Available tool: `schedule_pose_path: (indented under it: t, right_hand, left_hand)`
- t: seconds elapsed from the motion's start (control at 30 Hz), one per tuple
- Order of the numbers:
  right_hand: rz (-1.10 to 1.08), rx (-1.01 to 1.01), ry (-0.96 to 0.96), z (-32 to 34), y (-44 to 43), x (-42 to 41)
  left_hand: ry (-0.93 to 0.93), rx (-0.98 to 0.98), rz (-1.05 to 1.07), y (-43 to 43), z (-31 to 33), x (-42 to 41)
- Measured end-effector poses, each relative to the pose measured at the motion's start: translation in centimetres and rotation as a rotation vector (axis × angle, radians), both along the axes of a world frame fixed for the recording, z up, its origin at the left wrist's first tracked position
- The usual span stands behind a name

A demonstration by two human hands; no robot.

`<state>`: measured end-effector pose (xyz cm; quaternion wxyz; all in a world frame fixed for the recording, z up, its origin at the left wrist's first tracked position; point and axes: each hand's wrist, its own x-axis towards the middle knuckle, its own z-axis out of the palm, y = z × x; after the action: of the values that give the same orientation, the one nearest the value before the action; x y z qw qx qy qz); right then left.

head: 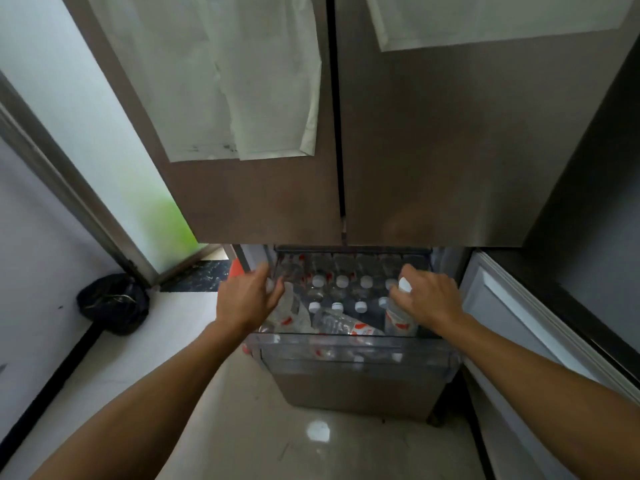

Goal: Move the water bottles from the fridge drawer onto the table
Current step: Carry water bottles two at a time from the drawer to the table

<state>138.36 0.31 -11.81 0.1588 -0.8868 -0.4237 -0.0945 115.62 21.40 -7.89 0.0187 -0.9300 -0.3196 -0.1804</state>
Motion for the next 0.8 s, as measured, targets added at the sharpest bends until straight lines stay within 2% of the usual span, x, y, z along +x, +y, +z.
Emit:
schedule_pose_path:
  t: [0.13, 0.27, 0.37, 0.5, 0.7, 0.8]
  right_hand:
    - [0.232, 0.212, -0.104, 5.5, 1.8, -2.2]
    - [0.434, 0.318, -0.163, 9.4, 4.7, -7.8]
    - [0.569, 0.307, -0.138, 9.8, 7.8, -13.5]
    - [0.802, 0.225, -0.105, 9.3, 10.4, -23.8]
    - [1.070, 0.215, -0.130, 8.2, 10.8, -42.6]
    - [1.182, 0.182, -0.078, 7.2, 10.3, -52.3]
  left_hand:
    - [-0.170, 0.055, 0.181, -1.0, 4.9, -4.6]
    - [-0.212, 0.087, 0.317, -2.4, 8.3, -11.4]
    - [-0.175, 0.126, 0.398, -4.5, 9.0, -18.1]
    - [-0.096, 0.028, 0.549, -8.2, 8.2, -29.2]
    - [0.028, 0.024, 0.802, -15.5, 5.9, -48.1]
    - [0.101, 0.002, 0.948, -19.2, 5.2, -57.6]
